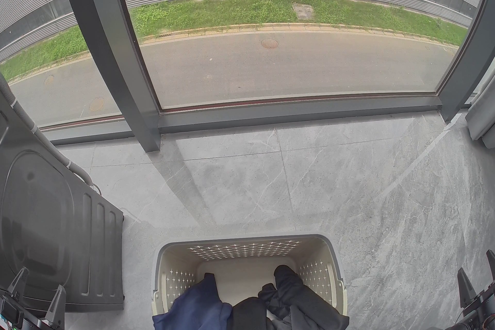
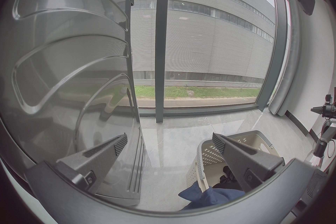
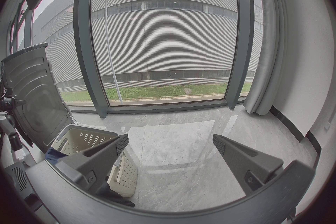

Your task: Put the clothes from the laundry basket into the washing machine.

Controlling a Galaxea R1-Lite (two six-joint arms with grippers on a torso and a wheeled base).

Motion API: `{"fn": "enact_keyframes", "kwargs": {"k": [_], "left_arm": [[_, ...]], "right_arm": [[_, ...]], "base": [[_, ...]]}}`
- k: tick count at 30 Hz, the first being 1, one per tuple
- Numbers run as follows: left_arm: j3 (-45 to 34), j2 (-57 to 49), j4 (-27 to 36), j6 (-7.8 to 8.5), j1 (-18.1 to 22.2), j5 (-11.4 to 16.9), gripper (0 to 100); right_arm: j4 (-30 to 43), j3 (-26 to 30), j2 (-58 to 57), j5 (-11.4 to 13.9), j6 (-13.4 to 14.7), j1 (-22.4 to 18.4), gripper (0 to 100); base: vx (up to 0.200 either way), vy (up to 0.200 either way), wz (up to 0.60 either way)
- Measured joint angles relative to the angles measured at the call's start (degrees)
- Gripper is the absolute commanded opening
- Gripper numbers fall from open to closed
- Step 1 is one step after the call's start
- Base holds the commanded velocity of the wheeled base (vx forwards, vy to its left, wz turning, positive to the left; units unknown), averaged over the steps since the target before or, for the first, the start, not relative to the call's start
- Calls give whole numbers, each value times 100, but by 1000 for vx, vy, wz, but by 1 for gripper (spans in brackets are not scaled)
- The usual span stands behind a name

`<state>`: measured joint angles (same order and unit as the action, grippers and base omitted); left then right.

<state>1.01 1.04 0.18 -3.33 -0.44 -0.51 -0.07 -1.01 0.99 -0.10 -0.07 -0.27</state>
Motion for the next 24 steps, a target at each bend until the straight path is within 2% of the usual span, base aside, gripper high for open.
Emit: {"fn": "enact_keyframes", "kwargs": {"k": [4,24], "left_arm": [[0,-2,0,0,0,-2,100],[0,0,0,2,2,-2,100]], "right_arm": [[0,0,-2,0,0,0,100],[0,0,0,0,0,5,100]], "base": [[200,0,0],[0,0,0]]}}
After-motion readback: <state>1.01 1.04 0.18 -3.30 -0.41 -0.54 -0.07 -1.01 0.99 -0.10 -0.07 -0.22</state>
